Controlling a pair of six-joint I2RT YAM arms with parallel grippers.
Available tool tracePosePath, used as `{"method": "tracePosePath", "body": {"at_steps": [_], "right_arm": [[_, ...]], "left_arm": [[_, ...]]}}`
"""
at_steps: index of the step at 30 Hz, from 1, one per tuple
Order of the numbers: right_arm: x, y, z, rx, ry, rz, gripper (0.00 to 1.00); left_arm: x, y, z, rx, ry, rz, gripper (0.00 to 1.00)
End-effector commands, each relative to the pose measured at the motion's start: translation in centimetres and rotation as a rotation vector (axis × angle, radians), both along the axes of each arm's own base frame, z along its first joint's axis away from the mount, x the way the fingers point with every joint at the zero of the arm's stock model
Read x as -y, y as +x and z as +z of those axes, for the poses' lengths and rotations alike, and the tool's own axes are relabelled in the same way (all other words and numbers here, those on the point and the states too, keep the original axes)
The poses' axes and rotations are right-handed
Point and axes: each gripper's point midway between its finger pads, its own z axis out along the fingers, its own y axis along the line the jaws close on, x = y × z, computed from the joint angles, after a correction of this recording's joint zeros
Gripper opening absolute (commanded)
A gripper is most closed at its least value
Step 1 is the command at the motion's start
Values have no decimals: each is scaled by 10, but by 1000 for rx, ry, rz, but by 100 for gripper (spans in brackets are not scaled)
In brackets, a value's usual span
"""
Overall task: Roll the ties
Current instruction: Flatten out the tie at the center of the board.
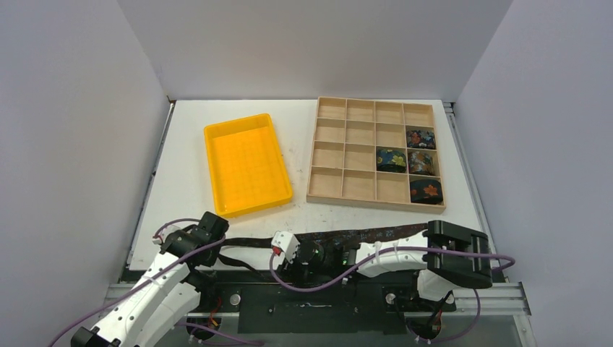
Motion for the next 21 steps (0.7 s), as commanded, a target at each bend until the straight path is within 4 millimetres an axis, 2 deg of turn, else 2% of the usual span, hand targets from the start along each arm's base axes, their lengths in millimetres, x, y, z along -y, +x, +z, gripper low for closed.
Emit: {"method": "tracePosePath", "body": {"at_steps": [1,3,6,10,15,19,21], "right_arm": [[-24,-8,55,7,167,40,65],[-24,-11,55,15,152,39,67],[-23,-15,38,24,82,54,67],[-26,-24,20,60,24,85,62],[-24,-25,3,96,-42,78,52],[-23,-17,-6,109,-80,28,34],[-22,-11,-8,112,-98,3,14]], "left_arm": [[-3,12,3,48,19,28,1],[-3,12,1,45,20,27,1],[-1,12,-2,41,12,18,0],[0,12,-1,44,9,9,0],[0,14,4,66,3,-1,0],[-1,13,5,68,9,-6,0],[0,12,5,72,0,-15,0]]}}
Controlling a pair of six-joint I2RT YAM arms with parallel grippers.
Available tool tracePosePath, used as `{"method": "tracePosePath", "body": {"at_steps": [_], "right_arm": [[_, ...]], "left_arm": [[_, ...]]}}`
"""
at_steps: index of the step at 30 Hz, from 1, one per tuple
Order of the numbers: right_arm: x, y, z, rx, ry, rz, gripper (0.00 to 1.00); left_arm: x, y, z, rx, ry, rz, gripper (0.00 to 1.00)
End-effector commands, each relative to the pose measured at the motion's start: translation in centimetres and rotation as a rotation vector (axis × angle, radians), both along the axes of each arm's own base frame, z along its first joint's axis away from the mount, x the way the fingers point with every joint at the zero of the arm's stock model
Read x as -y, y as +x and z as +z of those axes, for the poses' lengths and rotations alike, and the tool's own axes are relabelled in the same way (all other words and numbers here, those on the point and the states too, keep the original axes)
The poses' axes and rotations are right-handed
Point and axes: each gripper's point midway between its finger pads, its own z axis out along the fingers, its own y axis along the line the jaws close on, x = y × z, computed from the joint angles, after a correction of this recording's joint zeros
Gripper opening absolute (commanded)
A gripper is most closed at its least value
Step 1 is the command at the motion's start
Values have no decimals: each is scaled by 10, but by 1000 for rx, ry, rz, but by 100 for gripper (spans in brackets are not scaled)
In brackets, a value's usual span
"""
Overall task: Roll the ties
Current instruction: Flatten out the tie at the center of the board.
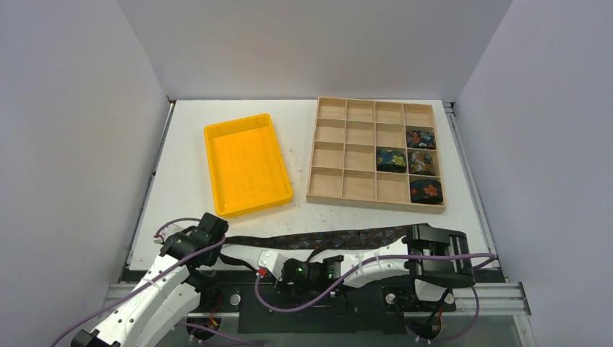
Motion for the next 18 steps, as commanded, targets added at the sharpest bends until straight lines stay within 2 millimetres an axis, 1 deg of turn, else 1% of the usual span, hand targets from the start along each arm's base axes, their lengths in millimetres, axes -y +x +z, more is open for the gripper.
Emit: {"method": "tracePosePath", "body": {"at_steps": [1,2,4,5,7,8,10,12,16,18], "right_arm": [[-8,22,10,59,8,-94,7],[-9,23,14,57,22,-95,5],[-12,26,29,50,67,-101,5],[-12,31,37,36,93,-118,5],[-13,46,52,-45,151,-150,5],[-14,50,60,-90,182,-149,5],[-13,61,71,-117,216,-153,5],[-13,71,74,-130,207,-152,5],[-21,87,66,-168,179,-140,5],[-25,95,63,-188,180,-143,5]], "left_arm": [[-2,7,7,55,-2,6,0],[-1,7,8,59,-2,0,0],[-1,7,9,71,-6,-2,0],[-2,8,9,75,-6,-2,0],[-2,8,9,77,-7,-1,0],[-2,8,9,75,-5,-2,0],[-2,8,9,71,-2,-6,0],[-1,9,9,65,1,-11,0],[-2,9,11,54,15,-13,0],[-3,9,13,50,22,-13,7]]}}
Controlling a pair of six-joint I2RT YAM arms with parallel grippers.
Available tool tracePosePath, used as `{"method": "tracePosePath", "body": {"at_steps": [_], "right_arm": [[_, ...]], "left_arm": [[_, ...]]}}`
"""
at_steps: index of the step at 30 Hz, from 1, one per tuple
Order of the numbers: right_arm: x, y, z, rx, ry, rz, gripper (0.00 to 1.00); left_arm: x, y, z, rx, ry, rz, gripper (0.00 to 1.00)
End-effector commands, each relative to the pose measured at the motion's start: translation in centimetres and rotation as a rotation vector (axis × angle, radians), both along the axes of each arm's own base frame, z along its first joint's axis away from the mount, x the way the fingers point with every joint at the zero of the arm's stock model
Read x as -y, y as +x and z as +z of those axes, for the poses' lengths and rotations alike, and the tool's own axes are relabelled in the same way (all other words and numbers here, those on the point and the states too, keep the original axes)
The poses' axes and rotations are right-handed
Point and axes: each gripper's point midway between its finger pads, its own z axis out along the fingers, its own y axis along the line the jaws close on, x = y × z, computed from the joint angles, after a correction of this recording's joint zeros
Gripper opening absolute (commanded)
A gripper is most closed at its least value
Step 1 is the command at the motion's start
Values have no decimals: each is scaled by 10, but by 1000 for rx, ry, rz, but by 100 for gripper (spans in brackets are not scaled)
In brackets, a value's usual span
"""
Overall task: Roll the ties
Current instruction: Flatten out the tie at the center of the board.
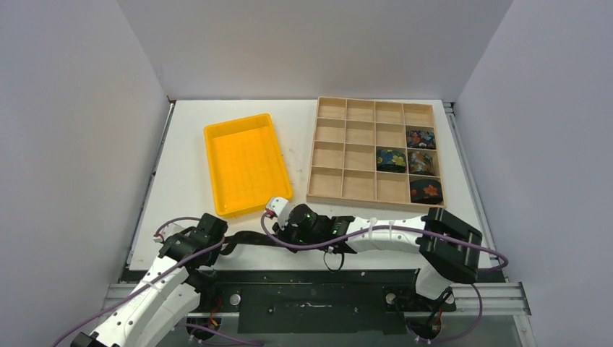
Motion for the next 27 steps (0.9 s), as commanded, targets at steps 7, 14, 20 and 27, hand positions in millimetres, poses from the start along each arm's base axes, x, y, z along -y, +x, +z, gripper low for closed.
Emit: {"method": "tracePosePath", "body": {"at_steps": [7,14,20,27], "right_arm": [[-27,21,-18,-131,10,63,6],[-35,48,-32,-166,1,18,25],[-37,62,-23,-171,27,-7,51],[-7,79,44,-21,97,-131,76]], "left_arm": [[-8,9,25,79,35,-1,49],[-21,12,63,143,95,-5,63],[-25,16,85,170,142,-59,63],[-27,32,111,252,218,-153,59]]}}
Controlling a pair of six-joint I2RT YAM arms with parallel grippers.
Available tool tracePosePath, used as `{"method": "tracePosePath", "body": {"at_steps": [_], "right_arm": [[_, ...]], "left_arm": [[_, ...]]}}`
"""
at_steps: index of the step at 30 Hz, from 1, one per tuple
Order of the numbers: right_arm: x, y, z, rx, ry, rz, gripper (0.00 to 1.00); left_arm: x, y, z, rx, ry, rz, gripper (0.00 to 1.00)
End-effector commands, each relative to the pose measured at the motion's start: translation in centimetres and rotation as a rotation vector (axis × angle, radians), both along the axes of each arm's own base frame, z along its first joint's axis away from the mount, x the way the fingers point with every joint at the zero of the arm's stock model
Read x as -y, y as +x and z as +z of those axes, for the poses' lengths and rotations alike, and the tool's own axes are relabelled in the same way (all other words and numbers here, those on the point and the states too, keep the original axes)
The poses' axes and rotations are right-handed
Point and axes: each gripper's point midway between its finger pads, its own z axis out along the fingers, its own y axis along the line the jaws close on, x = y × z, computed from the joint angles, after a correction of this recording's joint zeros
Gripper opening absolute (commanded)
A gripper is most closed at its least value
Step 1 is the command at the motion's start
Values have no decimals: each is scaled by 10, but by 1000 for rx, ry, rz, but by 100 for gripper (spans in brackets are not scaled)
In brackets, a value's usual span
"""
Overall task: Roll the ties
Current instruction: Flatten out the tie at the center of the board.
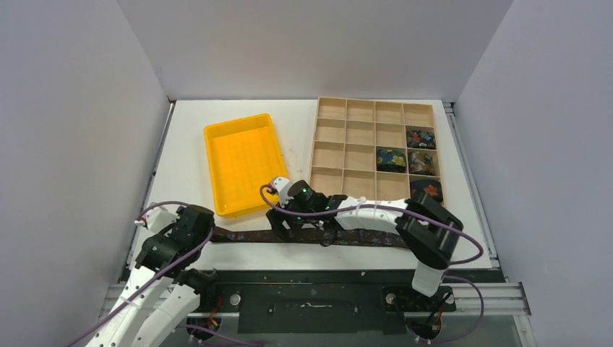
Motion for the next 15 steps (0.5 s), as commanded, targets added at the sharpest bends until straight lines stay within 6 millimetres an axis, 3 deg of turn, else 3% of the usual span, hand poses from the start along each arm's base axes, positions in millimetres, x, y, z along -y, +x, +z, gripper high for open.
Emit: {"method": "tracePosePath", "body": {"at_steps": [1,3,7,12,15], "right_arm": [[16,23,81,178,110,-123,76],[39,28,94,223,119,-233,76],[108,38,99,306,99,-515,72],[197,41,56,242,48,-867,64],[247,40,32,157,44,-1082,62]], "left_arm": [[-1,18,30,92,77,-91,57],[15,31,36,119,85,-223,54],[94,53,55,304,-17,-709,50],[172,56,71,588,-312,-974,40],[197,55,58,588,-397,-1051,36]]}}
